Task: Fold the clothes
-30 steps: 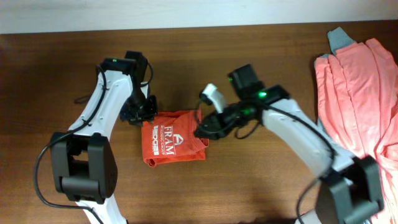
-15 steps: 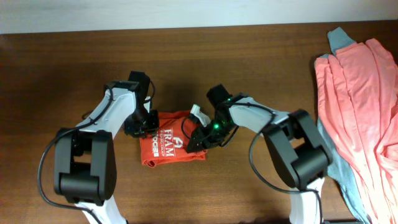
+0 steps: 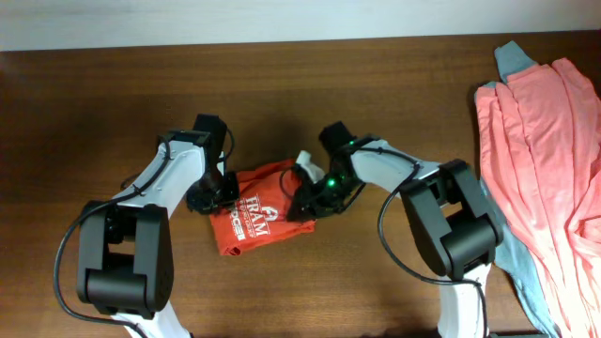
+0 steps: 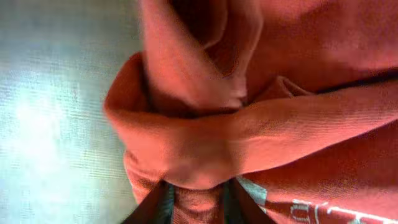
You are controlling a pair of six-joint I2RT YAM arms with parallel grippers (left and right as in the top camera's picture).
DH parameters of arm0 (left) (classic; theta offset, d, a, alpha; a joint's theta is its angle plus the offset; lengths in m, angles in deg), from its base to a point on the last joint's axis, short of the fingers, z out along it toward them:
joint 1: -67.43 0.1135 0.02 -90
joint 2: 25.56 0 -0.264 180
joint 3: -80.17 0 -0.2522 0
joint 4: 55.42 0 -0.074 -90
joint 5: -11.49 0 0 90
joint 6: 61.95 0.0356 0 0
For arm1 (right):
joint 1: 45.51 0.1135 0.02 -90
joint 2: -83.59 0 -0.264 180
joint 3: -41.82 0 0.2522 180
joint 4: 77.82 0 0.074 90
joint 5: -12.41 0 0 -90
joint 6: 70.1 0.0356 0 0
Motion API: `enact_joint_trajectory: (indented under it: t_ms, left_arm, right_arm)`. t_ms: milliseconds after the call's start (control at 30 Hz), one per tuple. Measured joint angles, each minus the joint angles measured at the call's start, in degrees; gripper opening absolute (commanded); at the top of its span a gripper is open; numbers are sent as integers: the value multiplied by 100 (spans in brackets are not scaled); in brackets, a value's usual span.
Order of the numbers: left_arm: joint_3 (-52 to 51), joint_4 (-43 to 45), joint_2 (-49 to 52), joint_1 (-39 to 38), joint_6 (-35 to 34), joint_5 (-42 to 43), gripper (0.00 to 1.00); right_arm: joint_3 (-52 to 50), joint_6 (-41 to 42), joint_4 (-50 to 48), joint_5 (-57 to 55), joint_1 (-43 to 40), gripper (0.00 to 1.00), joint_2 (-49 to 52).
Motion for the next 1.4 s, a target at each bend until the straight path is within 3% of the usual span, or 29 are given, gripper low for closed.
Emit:
enact_joint_trajectory:
  t_ms: [100, 267, 333, 367, 433, 600, 767, 1033, 1400]
  left_arm:
    - [-24, -291, 0, -7, -168, 7, 7]
    - [-46, -981, 9, -9, -245, -81, 8]
    - [-31, -1108, -11, -9, -247, -125, 15]
    - [-15, -1115, -52, -11, -249, -146, 28]
    - [24, -1091, -278, -11, -264, -203, 39]
    - [197, -1075, -1167, -9, -286, -398, 41]
    - [229, -1185, -1272, -9, -284, -505, 43]
    - [227, -470, -1272, 219, -240, -603, 41]
    - [227, 20, -693, 520, 48, -656, 41]
  right_arm:
    - [280, 96, 501, -411, -219, 46, 13]
    - [931, -42, 1646, -1460, -503, 46, 24]
    - [1283, -140, 2087, -1755, -529, 46, 20]
    - [1440, -208, 2269, -1860, -509, 46, -24]
    - [1622, -365, 2562, -1971, -417, 46, -190]
    - [1685, -634, 2898, -1858, 166, 40, -909]
    - [1705, -332, 2435, -1434, 942, 38, -1093]
    - [1563, 706, 968, -1200, 1976, 38, -1091]
    - [437, 2074, -903, -1137, 2312, 39, -1088]
